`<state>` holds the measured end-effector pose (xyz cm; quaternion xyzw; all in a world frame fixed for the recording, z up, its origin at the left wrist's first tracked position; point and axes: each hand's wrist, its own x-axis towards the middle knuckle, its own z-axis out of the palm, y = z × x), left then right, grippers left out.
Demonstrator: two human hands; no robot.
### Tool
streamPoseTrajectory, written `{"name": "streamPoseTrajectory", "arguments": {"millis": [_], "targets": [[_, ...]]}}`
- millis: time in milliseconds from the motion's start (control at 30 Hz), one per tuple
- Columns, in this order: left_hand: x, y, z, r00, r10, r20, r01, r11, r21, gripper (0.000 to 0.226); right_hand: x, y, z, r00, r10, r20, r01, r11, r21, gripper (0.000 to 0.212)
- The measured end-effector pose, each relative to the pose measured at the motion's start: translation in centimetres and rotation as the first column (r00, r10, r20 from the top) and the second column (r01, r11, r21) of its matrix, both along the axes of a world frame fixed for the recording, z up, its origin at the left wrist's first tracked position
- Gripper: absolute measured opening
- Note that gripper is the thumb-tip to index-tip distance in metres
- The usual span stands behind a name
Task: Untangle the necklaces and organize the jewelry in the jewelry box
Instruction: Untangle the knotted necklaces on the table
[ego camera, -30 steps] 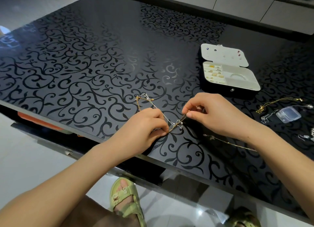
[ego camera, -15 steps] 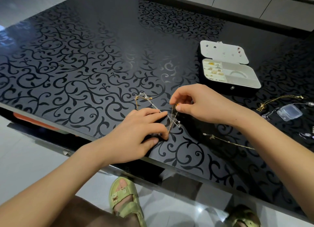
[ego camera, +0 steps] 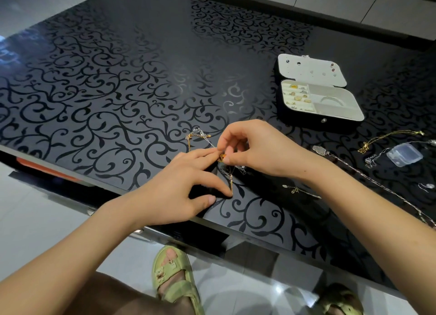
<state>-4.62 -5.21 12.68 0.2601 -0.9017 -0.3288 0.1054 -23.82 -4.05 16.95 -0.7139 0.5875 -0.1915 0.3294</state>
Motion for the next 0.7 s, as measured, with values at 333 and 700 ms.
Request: {"name": "streamPoseTrajectory", "arguments": {"millis": [333,700], "targets": [[0.2,0.0,0.4,0.999,-0.003,0.036,0.002,1.000,0.026,0.034,-0.1,0.6,-0.7,0.976,-0.061,-0.210,0.039,0.993,-0.107,0.014],[0.2,-0.5,-0.5,0.994,0.028,-0.107,-0.050,0.978,-0.202,0.033,-1.5,3.7,-1.2,0.936,-0.127,-0.329,0.127,0.992,-0.021,0.009]]}}
